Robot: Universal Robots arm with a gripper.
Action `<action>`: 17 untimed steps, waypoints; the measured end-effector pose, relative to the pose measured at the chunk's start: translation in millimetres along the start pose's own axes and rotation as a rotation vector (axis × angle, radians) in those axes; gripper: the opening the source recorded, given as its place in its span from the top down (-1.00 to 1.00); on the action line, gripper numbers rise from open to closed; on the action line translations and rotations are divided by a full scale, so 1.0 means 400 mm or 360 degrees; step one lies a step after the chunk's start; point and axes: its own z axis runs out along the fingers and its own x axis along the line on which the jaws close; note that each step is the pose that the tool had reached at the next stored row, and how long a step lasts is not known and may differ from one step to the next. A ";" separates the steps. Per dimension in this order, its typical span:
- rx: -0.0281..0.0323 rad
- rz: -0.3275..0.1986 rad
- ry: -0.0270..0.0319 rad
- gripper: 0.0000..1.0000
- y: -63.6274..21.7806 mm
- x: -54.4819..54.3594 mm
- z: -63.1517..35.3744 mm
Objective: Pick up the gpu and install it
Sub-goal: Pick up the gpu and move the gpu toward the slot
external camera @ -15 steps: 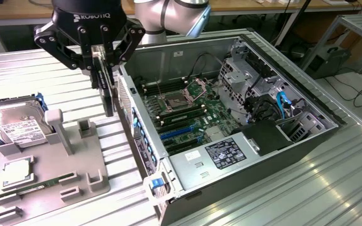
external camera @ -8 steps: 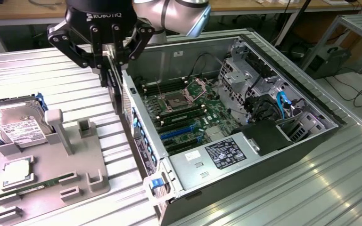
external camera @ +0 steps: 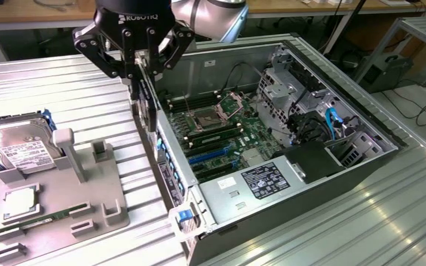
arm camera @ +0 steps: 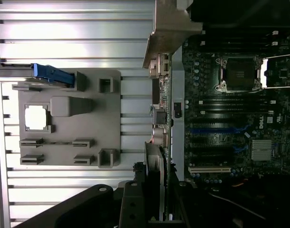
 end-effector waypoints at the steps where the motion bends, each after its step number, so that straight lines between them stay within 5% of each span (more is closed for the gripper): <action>1: -0.00001 0.0000 -0.00001 0.45 0.000 -0.005 0.000; 17: 0.00000 0.0000 0.00000 0.45 0.000 -0.083 0.001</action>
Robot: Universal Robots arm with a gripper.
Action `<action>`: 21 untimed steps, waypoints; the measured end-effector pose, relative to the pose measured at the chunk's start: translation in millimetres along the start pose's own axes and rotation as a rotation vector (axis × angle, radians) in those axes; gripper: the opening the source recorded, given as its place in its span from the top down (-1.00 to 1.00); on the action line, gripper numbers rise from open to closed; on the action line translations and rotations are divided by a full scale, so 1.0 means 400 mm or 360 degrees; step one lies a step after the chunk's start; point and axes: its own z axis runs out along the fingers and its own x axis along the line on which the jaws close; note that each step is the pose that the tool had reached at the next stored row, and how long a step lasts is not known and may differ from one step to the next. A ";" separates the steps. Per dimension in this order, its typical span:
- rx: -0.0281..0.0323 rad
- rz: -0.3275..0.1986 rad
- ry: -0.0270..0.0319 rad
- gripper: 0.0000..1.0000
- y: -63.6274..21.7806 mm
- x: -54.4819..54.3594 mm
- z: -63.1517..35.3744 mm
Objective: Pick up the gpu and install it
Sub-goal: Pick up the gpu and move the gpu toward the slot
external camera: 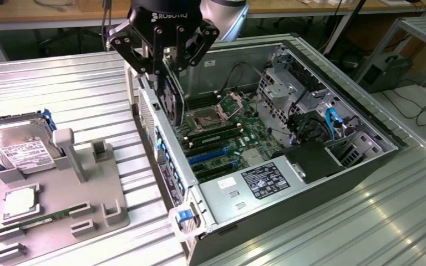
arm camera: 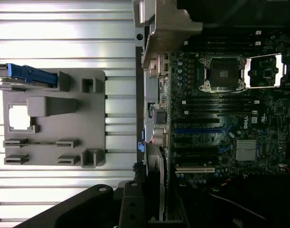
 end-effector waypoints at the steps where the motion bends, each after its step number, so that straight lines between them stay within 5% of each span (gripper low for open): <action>1: 0.00000 0.0000 0.00000 0.45 0.000 -0.005 0.000; 21: 0.00000 0.0000 0.00000 0.45 0.000 -0.097 0.001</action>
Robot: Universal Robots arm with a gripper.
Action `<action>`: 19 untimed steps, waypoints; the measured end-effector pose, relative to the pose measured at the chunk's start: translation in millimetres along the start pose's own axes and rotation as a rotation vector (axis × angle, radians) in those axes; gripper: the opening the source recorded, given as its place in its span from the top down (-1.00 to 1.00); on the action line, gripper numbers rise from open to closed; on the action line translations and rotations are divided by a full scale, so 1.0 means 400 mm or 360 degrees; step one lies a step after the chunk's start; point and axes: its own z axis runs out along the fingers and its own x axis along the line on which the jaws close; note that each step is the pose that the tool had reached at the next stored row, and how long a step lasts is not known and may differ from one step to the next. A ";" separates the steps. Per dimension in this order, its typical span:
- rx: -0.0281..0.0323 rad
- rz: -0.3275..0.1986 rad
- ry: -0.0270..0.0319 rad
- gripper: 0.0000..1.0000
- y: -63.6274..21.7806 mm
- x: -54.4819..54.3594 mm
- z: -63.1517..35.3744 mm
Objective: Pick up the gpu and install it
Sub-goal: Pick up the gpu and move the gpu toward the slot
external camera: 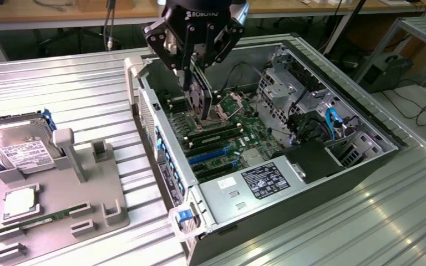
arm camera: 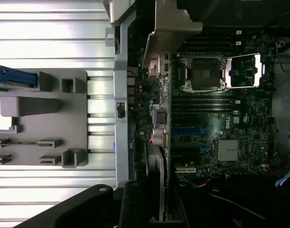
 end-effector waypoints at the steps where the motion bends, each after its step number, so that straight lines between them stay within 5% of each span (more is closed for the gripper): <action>1: 0.00001 0.0000 0.00000 0.45 0.000 -0.004 0.000; 19: 0.00000 0.0000 0.00000 0.45 0.000 -0.107 0.001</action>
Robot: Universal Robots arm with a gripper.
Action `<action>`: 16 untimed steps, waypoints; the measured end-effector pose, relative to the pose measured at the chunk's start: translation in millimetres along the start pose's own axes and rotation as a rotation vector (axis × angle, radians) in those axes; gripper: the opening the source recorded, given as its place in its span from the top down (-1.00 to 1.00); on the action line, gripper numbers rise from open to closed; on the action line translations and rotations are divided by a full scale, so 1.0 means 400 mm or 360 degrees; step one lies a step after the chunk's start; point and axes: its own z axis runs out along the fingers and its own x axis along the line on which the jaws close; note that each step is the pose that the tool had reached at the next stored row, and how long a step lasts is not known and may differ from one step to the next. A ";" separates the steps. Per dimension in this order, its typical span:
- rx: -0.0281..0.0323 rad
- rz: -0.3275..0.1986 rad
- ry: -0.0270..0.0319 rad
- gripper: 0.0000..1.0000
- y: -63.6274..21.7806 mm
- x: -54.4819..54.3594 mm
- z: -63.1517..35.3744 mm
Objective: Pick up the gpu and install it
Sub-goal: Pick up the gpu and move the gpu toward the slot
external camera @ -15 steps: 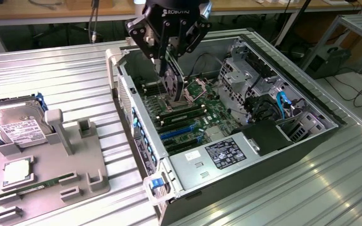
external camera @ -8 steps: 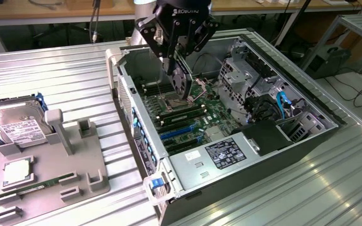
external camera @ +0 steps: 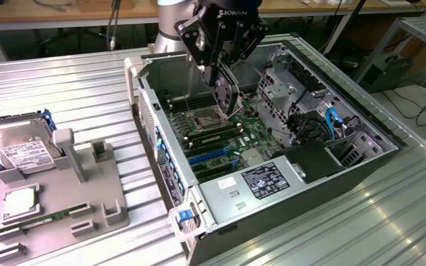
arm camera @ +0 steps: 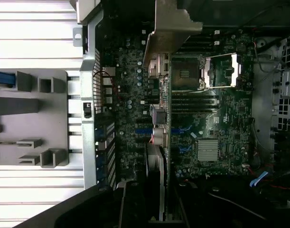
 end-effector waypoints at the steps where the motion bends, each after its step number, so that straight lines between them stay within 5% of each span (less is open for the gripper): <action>1: 0.00000 0.0000 -0.00001 0.45 0.000 -0.005 0.000; 16: -0.00003 -0.0026 -0.00002 0.45 0.000 -0.088 0.002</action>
